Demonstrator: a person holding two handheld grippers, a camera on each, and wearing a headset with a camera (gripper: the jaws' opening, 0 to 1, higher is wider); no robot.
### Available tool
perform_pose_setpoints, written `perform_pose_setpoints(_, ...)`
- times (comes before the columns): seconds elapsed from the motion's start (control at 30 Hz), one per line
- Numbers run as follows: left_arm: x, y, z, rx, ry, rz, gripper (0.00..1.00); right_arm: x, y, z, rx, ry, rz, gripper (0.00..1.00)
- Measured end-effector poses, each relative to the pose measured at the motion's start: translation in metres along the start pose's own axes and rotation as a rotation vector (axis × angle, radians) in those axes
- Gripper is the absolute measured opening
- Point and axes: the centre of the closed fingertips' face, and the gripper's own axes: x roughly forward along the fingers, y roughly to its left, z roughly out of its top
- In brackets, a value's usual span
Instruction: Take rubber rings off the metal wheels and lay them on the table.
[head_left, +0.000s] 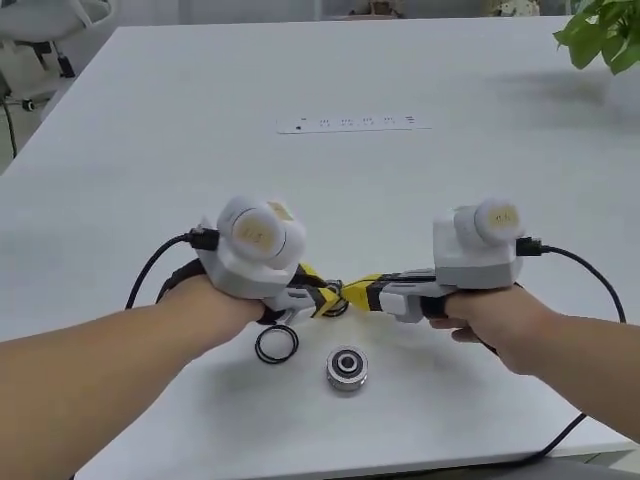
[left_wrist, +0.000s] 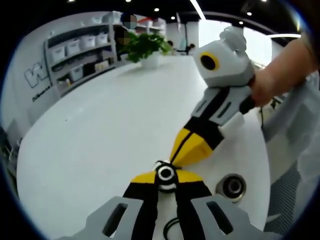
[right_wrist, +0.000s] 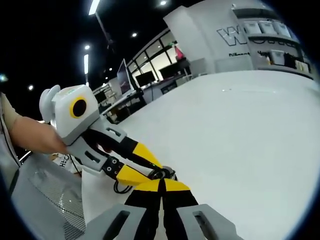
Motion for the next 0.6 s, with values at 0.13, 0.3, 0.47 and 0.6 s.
perform_pose_setpoints(0.13, -0.0002, -0.0007, 0.0001, 0.0, -0.002, -0.001, 0.12, 0.0008, 0.007, 0.005, 0.011, -0.017, 0.03, 0.0)
perform_pose_setpoints(0.3, -0.0003, -0.0007, 0.0, -0.006, 0.0, 0.001, 0.12, 0.0007, 0.0053, 0.0041, 0.007, -0.015, 0.026, 0.0)
perform_pose_setpoints(0.47, -0.0005, -0.0007, 0.0, -0.017, -0.002, 0.004, 0.12, -0.0017, 0.0013, 0.0019, 0.019, -0.012, 0.034, 0.0)
perform_pose_setpoints(0.6, -0.0013, -0.0006, 0.0004, -0.021, -0.017, 0.002, 0.13, -0.0009, -0.0005, 0.0013, 0.011, -0.006, 0.031, 0.0)
